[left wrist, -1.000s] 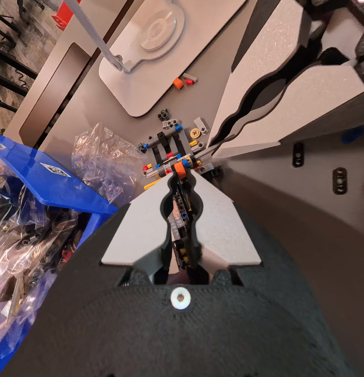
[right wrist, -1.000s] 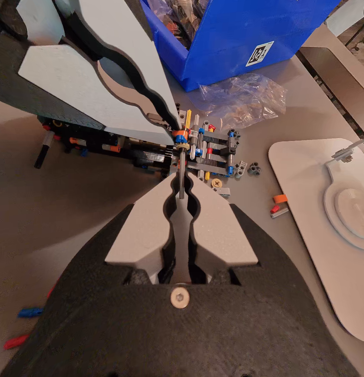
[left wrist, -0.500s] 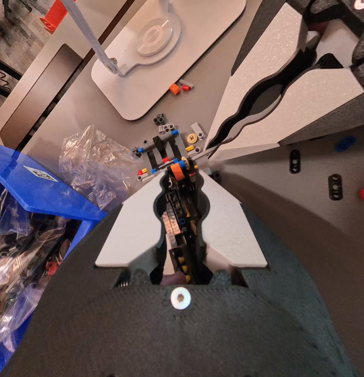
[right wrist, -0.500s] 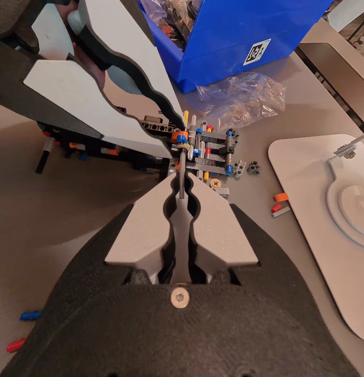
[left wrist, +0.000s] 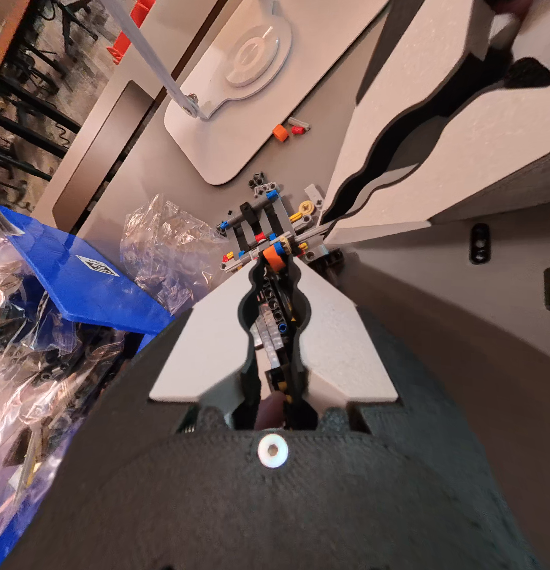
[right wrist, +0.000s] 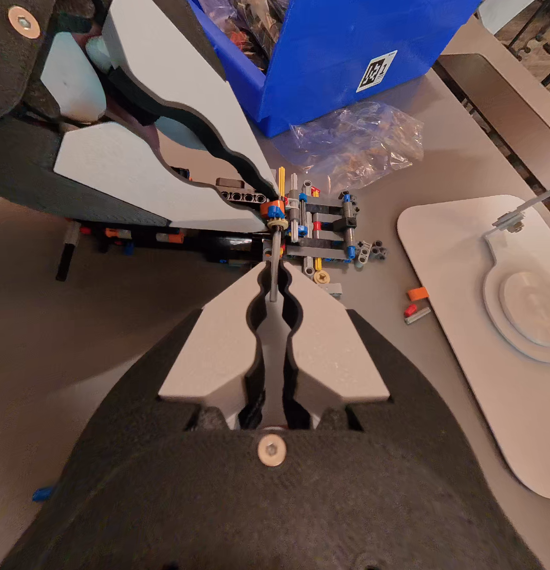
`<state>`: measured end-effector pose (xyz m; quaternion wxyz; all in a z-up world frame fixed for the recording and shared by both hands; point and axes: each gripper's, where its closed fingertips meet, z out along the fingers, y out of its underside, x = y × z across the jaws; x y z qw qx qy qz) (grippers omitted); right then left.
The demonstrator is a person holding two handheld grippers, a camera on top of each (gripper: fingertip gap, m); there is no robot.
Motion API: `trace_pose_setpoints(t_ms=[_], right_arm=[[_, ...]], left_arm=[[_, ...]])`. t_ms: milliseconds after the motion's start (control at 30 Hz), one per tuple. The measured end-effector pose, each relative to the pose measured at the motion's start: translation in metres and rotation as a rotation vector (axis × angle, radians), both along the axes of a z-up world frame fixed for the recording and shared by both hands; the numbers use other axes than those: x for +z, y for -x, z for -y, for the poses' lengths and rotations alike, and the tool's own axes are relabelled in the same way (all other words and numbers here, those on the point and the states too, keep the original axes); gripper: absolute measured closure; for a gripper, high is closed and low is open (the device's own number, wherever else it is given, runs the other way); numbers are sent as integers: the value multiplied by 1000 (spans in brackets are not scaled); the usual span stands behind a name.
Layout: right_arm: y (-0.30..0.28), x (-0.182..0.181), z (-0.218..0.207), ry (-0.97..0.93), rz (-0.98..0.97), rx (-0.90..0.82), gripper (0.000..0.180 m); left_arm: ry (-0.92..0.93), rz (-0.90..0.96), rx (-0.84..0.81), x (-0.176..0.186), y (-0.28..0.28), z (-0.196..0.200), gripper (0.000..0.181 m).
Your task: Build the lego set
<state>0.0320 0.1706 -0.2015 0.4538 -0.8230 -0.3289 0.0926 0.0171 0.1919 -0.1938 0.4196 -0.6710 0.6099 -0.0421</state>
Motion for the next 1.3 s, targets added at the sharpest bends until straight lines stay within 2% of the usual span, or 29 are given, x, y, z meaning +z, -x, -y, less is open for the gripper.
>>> trace_pose_setpoints(t_ms=[467, 800, 1233, 1300], right_arm=[[-4, -1, -2, 21, 30, 105, 180], [-3, -2, -5, 37, 6, 115, 180], [2, -3, -7, 66, -28, 117, 180], [4, -2, -4, 87, -61, 147, 178]], left_arm=[[-52, -49, -49, 0, -3, -1, 169], [-69, -57, -44, 0, -3, -3, 170], [-55, -38, -36, -1, -2, -3, 169], [-1, 4, -51, -1, -1, -4, 170]])
